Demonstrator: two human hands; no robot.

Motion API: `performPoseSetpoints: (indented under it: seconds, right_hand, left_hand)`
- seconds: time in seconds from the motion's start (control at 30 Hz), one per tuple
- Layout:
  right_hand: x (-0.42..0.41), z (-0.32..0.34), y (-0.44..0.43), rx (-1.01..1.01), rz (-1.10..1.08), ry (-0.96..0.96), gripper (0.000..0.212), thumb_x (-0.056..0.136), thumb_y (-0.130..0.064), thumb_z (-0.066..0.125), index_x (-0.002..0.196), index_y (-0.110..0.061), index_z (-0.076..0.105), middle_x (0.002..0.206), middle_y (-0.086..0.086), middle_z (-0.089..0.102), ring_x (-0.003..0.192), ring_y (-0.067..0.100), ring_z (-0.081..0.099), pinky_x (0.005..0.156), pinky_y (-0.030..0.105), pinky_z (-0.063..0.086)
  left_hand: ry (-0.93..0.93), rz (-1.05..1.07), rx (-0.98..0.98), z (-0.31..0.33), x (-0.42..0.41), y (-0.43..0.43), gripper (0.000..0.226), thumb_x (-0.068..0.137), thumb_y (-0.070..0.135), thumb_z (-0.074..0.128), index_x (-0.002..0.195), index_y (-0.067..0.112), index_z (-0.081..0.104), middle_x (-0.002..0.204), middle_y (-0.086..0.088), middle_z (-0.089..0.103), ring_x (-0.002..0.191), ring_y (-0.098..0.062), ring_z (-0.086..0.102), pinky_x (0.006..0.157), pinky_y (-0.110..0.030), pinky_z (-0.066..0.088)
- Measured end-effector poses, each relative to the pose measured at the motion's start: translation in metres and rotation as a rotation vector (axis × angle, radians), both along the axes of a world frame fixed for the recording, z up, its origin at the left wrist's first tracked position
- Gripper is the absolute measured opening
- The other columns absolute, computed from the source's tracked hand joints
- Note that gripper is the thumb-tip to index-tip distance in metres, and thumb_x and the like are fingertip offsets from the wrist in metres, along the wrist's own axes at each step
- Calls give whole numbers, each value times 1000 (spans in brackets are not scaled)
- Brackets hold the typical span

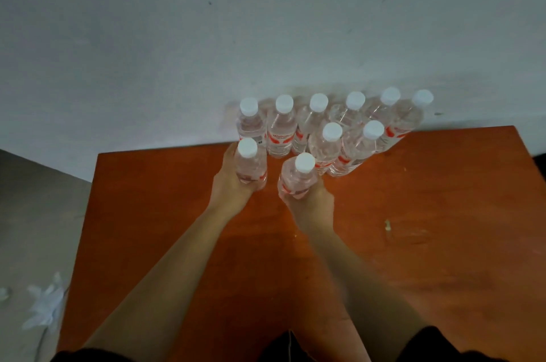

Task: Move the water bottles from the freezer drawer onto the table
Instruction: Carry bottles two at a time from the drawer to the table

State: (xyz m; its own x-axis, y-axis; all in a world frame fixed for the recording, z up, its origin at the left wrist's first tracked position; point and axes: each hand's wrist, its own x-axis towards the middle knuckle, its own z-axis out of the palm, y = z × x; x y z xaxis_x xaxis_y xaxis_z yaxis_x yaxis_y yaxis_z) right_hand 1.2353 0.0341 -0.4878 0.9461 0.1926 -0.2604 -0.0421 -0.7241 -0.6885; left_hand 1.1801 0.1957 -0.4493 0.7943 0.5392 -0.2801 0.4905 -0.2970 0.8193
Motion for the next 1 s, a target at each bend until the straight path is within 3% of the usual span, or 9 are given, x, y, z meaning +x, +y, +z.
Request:
performPoseSetpoints:
  seconds: [0.07,0.2,0.43,0.57,0.63,0.73,0.83,0.9,1.0]
  right_hand:
    - [5,-6,0,-62,13,149,59,73,-41,85,117,-14,58,103,-4,70,88,14,68,64,13,49]
    - [3,-19,7,16,-68,390,24,83,-31,77,85,-11,63,82,4,70,73,19,67,64,27,55]
    - [18,-21,37,100,-141,340,18,85,-27,76,84,-11,67,77,1,67,63,11,59,54,21,44]
    - [26,-20,47,149,-159,373,19,85,-6,65,70,-14,56,65,0,58,51,10,51,40,16,37]
    - [22,-20,41,203,-107,384,11,84,2,59,84,-9,62,74,7,64,56,14,55,44,19,41]
    - [16,-16,25,313,-28,373,33,87,2,54,112,-18,60,102,9,71,74,23,66,61,32,55]
    - [14,4,9,367,32,301,50,94,-7,52,140,-24,47,106,3,70,73,17,65,61,33,53]
    - [12,24,-5,352,61,199,51,101,-16,51,149,-23,39,119,-2,68,97,18,68,76,31,55]
    - [6,50,-34,295,89,-33,46,104,-27,49,149,-16,41,145,1,54,134,17,49,101,25,42]
  left_hand:
    - [117,-29,-16,-10,1,2,88,80,29,81,151,25,28,146,-1,52,130,-26,53,100,-34,42]
    - [254,-81,-15,-33,-2,0,56,91,37,68,139,18,48,137,-4,60,121,-25,60,96,-36,46]
    - [135,-43,37,-45,10,-5,39,94,30,65,128,13,58,125,-5,68,111,-24,66,86,-30,49]
    - [118,2,98,-49,18,-10,37,95,33,64,125,12,59,119,-5,70,103,-22,68,76,-26,45]
    - [125,11,94,-49,18,-12,38,96,32,63,129,13,56,122,-5,69,104,-22,67,76,-26,43]
    - [152,-8,56,-44,16,-15,42,99,28,58,138,16,50,131,-3,64,114,-23,64,79,-27,43]
    - [142,1,80,-28,13,-20,41,102,24,52,142,17,46,136,-3,60,119,-24,61,83,-29,45]
    - [81,22,127,-15,8,-28,41,103,26,48,143,20,45,138,-1,59,122,-24,59,93,-33,46]
    - [-43,72,196,4,-2,-47,46,103,31,48,148,27,36,144,4,53,129,-21,53,98,-30,39]
